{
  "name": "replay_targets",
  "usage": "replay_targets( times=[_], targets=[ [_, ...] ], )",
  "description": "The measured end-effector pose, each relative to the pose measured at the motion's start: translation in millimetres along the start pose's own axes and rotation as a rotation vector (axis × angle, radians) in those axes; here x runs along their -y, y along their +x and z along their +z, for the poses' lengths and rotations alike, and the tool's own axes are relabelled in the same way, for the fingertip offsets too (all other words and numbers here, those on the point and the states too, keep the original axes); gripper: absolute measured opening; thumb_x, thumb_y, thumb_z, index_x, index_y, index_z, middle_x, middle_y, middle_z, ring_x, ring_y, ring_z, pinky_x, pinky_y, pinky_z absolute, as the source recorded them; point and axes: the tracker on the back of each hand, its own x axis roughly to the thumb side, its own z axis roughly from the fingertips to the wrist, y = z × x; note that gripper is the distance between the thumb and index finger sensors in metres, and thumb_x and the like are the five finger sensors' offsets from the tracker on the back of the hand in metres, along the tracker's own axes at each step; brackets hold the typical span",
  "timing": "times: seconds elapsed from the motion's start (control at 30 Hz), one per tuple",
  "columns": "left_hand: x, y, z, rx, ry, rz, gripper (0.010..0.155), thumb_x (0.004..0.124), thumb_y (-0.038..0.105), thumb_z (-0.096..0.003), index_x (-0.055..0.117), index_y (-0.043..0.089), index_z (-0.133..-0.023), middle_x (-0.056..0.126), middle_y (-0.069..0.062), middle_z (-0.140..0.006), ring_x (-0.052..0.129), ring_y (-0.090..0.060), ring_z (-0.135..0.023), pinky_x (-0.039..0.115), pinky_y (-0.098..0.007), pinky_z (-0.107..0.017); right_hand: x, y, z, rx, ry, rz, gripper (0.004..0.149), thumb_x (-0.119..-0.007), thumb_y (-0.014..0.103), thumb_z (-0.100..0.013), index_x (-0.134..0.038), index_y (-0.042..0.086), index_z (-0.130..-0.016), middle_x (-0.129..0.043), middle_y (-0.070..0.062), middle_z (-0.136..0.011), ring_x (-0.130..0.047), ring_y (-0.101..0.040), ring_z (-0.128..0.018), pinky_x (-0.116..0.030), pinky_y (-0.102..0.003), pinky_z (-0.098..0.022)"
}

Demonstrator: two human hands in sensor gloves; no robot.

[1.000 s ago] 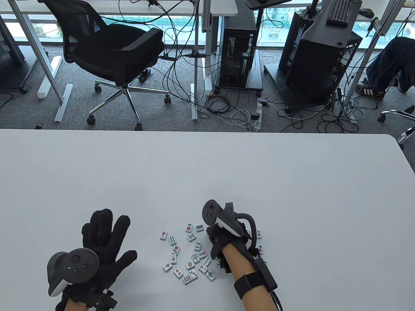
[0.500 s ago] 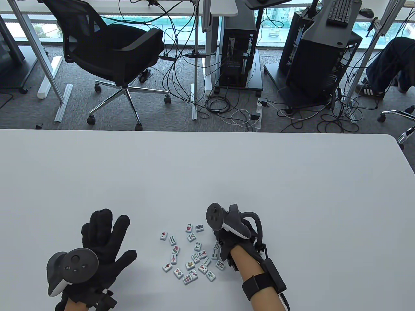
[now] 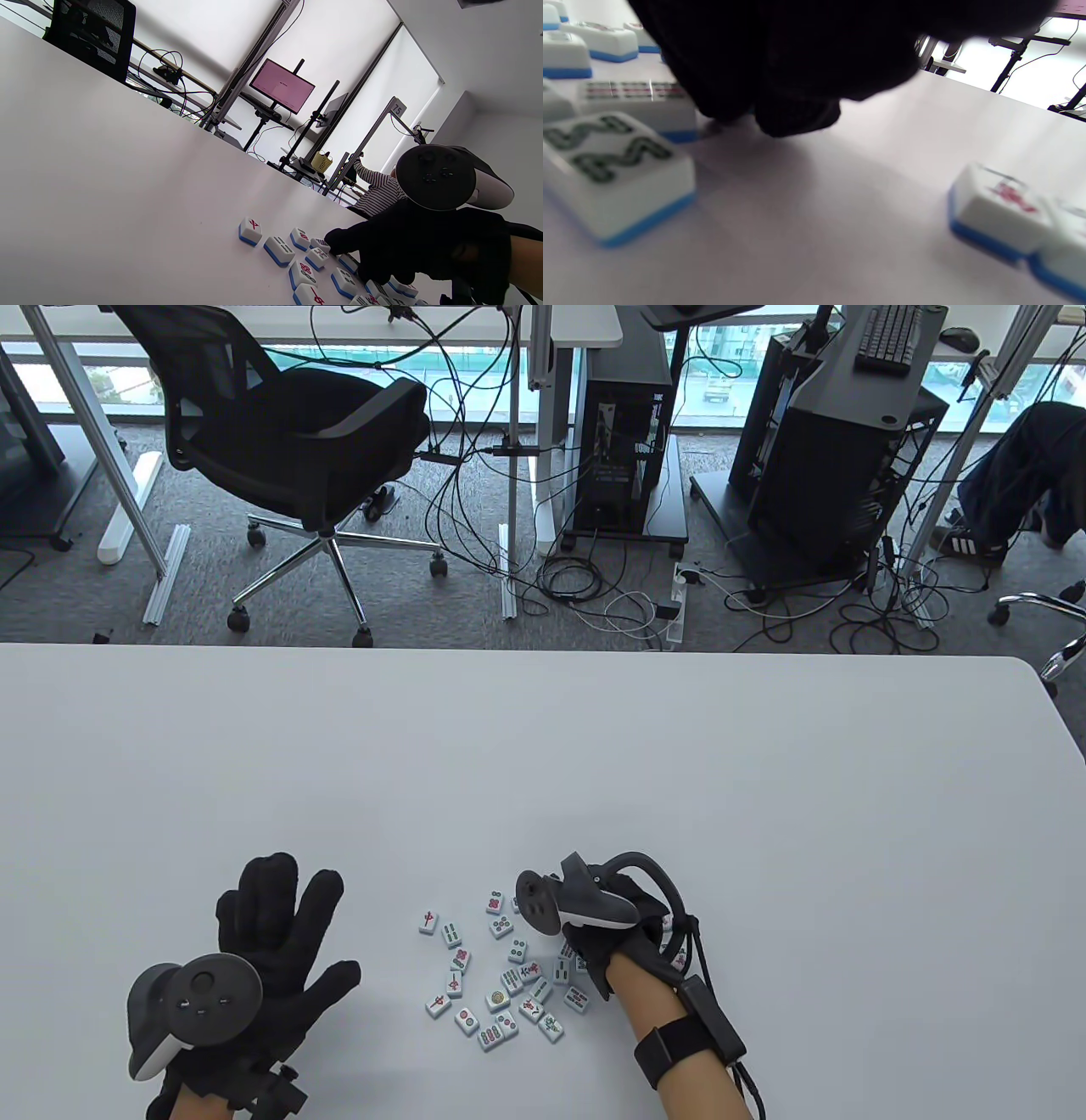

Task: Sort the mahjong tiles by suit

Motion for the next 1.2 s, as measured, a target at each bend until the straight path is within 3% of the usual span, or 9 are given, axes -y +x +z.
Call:
replay_targets(
  times=[0.27,0.43,0.53,0.7,0.83,1.0,1.2],
  targets=[
    [0.1,0.1,-0.6,0.001,-0.002,0.001,0.082,0.055,0.076,-0.0449,0.013,0.047,-0.109,-0.017,0.017,-0.109,-0.018,-0.017,-0.107,-0.007,-0.055,-0.073,3.9,-7.4,6.2,0.01,-0.045,-0.043,0.054,-0.086,0.03,-0.042,-0.076,0.013,-0.093,-0.096,-0.006,-0.049,-0.09,-0.013,-0.018,-0.082,-0.028,-0.014],
    [0.2,0.6,-0.7,0.006,-0.001,0.001,0.082,0.055,0.076,-0.0449,0.013,0.047,-0.109,-0.017,0.017,-0.109,-0.018,-0.017,-0.107,-0.007,-0.055,-0.073,21.9,-36.7,40.6,-0.034,-0.168,-0.093,0.057,-0.087,0.03,-0.042,-0.075,0.01,-0.093,-0.097,-0.006,-0.048,-0.09,-0.013,-0.018,-0.082,-0.028,-0.013],
    [0.7,0.9,-0.6,0.006,-0.004,-0.003,0.082,0.055,0.076,-0.045,0.013,0.047,-0.109,-0.017,0.017,-0.108,-0.018,-0.017,-0.107,-0.007,-0.055,-0.073,25.1,-61.6,68.8,-0.081,-0.175,-0.105,0.057,-0.087,0.03,-0.042,-0.075,0.01,-0.094,-0.097,-0.006,-0.049,-0.091,-0.013,-0.018,-0.082,-0.028,-0.014],
    [3.0,4.6,-0.9,0.022,-0.013,-0.016,0.082,0.055,0.076,-0.0448,0.013,0.047,-0.109,-0.017,0.017,-0.109,-0.018,-0.017,-0.107,-0.007,-0.055,-0.073,6.2,-98.4,113.7,-0.178,-0.105,-0.081,0.057,-0.087,0.03,-0.042,-0.075,0.01,-0.094,-0.097,-0.006,-0.05,-0.091,-0.013,-0.019,-0.083,-0.028,-0.014],
    [3.9,5.6,-0.6,0.025,-0.016,-0.022,0.082,0.055,0.076,-0.0449,0.013,0.047,-0.109,-0.018,0.017,-0.109,-0.018,-0.017,-0.107,-0.007,-0.055,-0.073,-23.4,-117.5,136.3,-0.238,-0.056,-0.126,0.057,-0.087,0.03,-0.042,-0.075,0.01,-0.094,-0.097,-0.006,-0.05,-0.091,-0.013,-0.019,-0.083,-0.028,-0.014],
    [6.1,4.8,-0.9,0.014,-0.029,-0.03,0.082,0.055,0.076,-0.0449,0.013,0.046,-0.109,-0.017,0.017,-0.108,-0.018,-0.017,-0.107,-0.007,-0.055,-0.073,-49.2,-119.4,141.2,-0.251,-0.027,-0.138,0.057,-0.086,0.03,-0.042,-0.074,0.01,-0.094,-0.097,-0.006,-0.05,-0.091,-0.013,-0.019,-0.083,-0.028,-0.015],
    [7.3,5.0,-1.3,0.006,-0.042,-0.035,0.082,0.055,0.076,-0.0448,0.013,0.046,-0.109,-0.017,0.017,-0.109,-0.018,-0.017,-0.107,-0.007,-0.055,-0.073,-56.7,-119.3,132.7,-0.264,-0.032,-0.136,0.056,-0.086,0.03,-0.042,-0.074,0.011,-0.094,-0.096,-0.006,-0.051,-0.091,-0.013,-0.019,-0.083,-0.028,-0.015]
  ],
)
